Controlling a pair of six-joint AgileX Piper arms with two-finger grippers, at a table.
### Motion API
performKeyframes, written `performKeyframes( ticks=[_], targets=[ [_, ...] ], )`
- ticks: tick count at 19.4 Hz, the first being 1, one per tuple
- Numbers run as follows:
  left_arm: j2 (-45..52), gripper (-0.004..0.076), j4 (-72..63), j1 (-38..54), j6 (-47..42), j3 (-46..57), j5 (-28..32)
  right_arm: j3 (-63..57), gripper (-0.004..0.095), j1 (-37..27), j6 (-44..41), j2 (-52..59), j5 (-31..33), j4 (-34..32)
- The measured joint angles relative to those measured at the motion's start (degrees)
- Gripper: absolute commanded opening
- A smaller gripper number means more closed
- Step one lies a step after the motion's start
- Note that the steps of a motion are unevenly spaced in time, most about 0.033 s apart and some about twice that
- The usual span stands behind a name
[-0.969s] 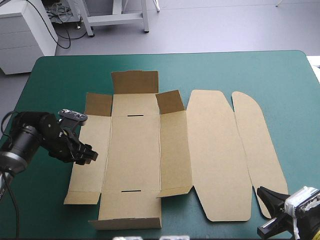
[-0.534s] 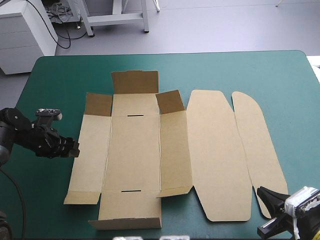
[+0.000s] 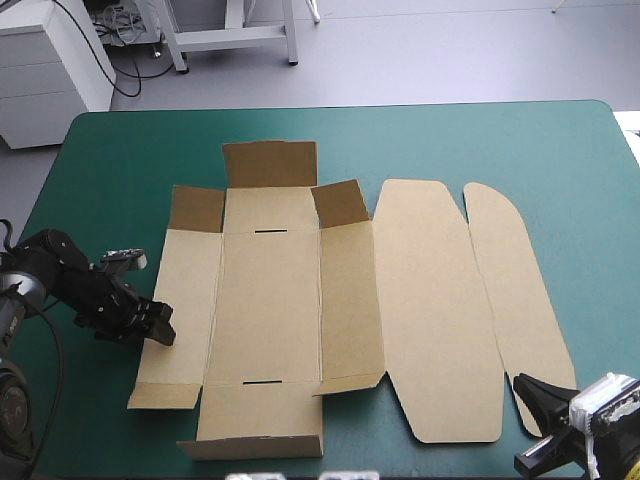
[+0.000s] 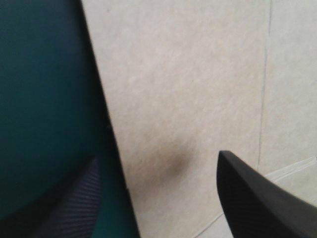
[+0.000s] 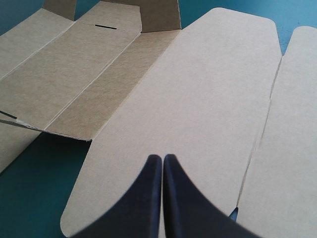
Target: Fold the box
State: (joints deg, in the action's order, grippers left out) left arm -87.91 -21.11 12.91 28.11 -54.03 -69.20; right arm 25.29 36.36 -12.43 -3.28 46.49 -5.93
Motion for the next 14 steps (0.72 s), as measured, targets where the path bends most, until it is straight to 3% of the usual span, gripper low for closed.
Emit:
performKeyframes(
  ticks=[7, 14],
  targets=[
    [-1.84, 0.0475, -11.02, 0.07, 0.19, 3.51, 0.76, 0.00, -0.0012, 0.00, 0.00, 0.00, 0.00, 0.00],
    [-1.53, 0.0475, -19.19, 0.24, 6.32, 7.72, 0.84, 0.00, -0.0012, 0.00, 0.27, 0.00, 0.00, 0.00]
  ],
)
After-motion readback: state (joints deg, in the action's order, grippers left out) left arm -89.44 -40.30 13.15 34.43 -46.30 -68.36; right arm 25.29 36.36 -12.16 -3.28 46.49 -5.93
